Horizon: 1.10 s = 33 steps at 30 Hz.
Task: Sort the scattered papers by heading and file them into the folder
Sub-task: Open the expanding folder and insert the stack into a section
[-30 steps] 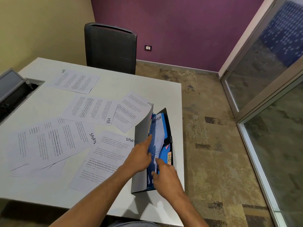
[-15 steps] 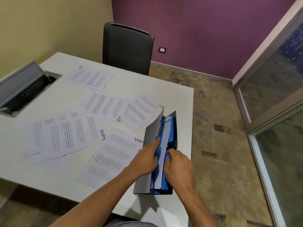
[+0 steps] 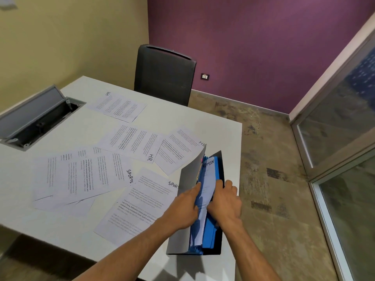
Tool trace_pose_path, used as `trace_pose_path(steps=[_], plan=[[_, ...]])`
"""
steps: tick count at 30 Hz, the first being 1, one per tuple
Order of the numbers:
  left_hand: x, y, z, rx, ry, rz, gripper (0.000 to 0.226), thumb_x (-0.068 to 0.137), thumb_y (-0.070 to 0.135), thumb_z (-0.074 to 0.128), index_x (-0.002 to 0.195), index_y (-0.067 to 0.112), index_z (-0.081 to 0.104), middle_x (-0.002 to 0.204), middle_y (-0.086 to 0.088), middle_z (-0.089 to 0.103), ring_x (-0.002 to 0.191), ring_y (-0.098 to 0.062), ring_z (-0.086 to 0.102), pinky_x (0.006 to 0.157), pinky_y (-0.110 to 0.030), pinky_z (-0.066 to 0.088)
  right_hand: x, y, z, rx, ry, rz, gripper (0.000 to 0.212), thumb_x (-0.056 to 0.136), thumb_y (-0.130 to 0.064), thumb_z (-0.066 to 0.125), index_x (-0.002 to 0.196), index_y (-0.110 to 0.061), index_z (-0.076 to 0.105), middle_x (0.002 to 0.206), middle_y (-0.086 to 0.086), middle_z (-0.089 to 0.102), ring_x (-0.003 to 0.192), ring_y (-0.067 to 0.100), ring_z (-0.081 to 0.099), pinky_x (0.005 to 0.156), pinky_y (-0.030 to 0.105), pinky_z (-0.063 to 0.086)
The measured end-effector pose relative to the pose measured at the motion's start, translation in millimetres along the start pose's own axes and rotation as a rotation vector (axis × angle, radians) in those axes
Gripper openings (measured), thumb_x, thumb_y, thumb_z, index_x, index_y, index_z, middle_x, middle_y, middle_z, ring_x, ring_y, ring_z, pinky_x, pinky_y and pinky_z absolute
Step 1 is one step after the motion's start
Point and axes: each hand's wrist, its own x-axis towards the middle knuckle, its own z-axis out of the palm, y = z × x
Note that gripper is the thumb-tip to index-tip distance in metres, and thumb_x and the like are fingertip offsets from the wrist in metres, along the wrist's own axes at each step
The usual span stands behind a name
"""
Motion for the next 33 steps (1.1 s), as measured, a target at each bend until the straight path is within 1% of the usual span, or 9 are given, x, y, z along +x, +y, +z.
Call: trace_pose_path(steps=[3, 6, 10, 14, 17, 20, 25, 29, 33], plan=[[2, -3, 4, 0.023, -0.019, 0.0, 0.067, 0.098, 0.01, 0.046, 0.155, 0.021, 0.012, 0.143, -0.005, 0.049, 0.114, -0.02, 0.057, 0.091, -0.017, 0.039, -3, 3, 15, 0.001, 0.05, -0.01, 0.045, 0.065, -0.024, 0.083, 0.101, -0.011, 0.06, 0.094, 0.012, 0.059, 0.077, 0.027, 0.06, 0.049, 0.034, 0.046], [5, -7, 10, 0.036, -0.03, 0.008, 0.07, 0.097, 0.01, 0.047, 0.155, 0.022, 0.01, 0.149, -0.004, 0.043, 0.119, -0.02, 0.054, 0.099, -0.022, 0.039, -5, 9, 20, 0.017, 0.087, 0.003, 0.046, 0.05, -0.013, 0.087, 0.086, -0.01, 0.06, 0.079, 0.01, 0.058, 0.061, 0.024, 0.057, 0.037, 0.028, 0.04], [7, -8, 14, 0.058, -0.037, 0.013, 0.07, 0.098, 0.011, 0.048, 0.155, 0.021, 0.009, 0.154, -0.003, 0.037, 0.131, -0.02, 0.046, 0.105, -0.018, 0.03, 0, 15, 17, 0.05, 0.135, 0.049, 0.04, 0.056, -0.006, 0.081, 0.089, -0.007, 0.059, 0.073, 0.008, 0.059, 0.058, 0.024, 0.057, 0.04, 0.025, 0.036], [11, -11, 20, 0.091, -0.039, 0.006, 0.07, 0.098, 0.013, 0.048, 0.155, 0.023, 0.011, 0.156, -0.003, 0.034, 0.135, -0.023, 0.043, 0.113, -0.033, 0.034, 2, 22, 6, 0.179, 0.104, 0.151, 0.021, 0.087, -0.021, 0.063, 0.102, -0.016, 0.05, 0.082, -0.002, 0.057, 0.071, 0.018, 0.057, 0.051, 0.027, 0.036], [16, -13, 27, 0.128, -0.044, 0.023, 0.069, 0.097, 0.017, 0.049, 0.155, 0.025, 0.013, 0.156, -0.001, 0.034, 0.136, -0.023, 0.043, 0.115, -0.037, 0.034, 2, 29, 4, 0.63, 0.133, 0.295, 0.021, 0.091, -0.032, 0.065, 0.092, -0.015, 0.054, 0.078, -0.001, 0.063, 0.068, 0.02, 0.061, 0.056, 0.03, 0.047], [21, -12, 38, 0.172, -0.04, 0.033, 0.063, 0.097, 0.024, 0.049, 0.154, 0.029, 0.02, 0.155, 0.002, 0.035, 0.135, -0.022, 0.044, 0.114, -0.041, 0.035, 3, 42, 12, 1.047, 0.11, 0.46, 0.025, 0.092, -0.036, 0.066, 0.091, -0.012, 0.062, 0.079, 0.01, 0.072, 0.068, 0.022, 0.068, 0.059, 0.032, 0.054], [31, -6, 63, 0.242, -0.067, 0.021, 0.056, 0.098, 0.041, 0.047, 0.15, 0.034, 0.028, 0.154, 0.006, 0.038, 0.131, -0.022, 0.049, 0.108, -0.041, 0.041, -3, 70, 27, 1.375, 0.021, 0.601, 0.018, 0.097, -0.027, 0.061, 0.093, -0.01, 0.064, 0.093, 0.02, 0.073, 0.084, 0.035, 0.069, 0.078, 0.049, 0.058], [39, 2, 86, 0.342, -0.115, 0.07, 0.052, 0.096, 0.048, 0.043, 0.145, 0.034, 0.032, 0.144, 0.0, 0.047, 0.113, -0.022, 0.061, 0.093, -0.037, 0.052, 0, 88, 39, 1.425, -0.012, 0.642, 0.025, 0.098, -0.024, 0.059, 0.105, 0.0, 0.065, 0.096, 0.034, 0.068, 0.08, 0.035, 0.062, 0.07, 0.045, 0.053], [47, -1, 112, 0.453, -0.223, 0.083, 0.053, 0.097, 0.052, 0.039, 0.146, 0.035, 0.03, 0.142, -0.008, 0.044, 0.112, -0.031, 0.059, 0.092, -0.044, 0.05, -1, 102, 47, 1.452, -0.06, 0.646, 0.022, 0.101, -0.018, 0.053, 0.106, 0.001, 0.065, 0.086, 0.018, 0.072, 0.062, 0.015, 0.07, 0.049, 0.026, 0.054]])
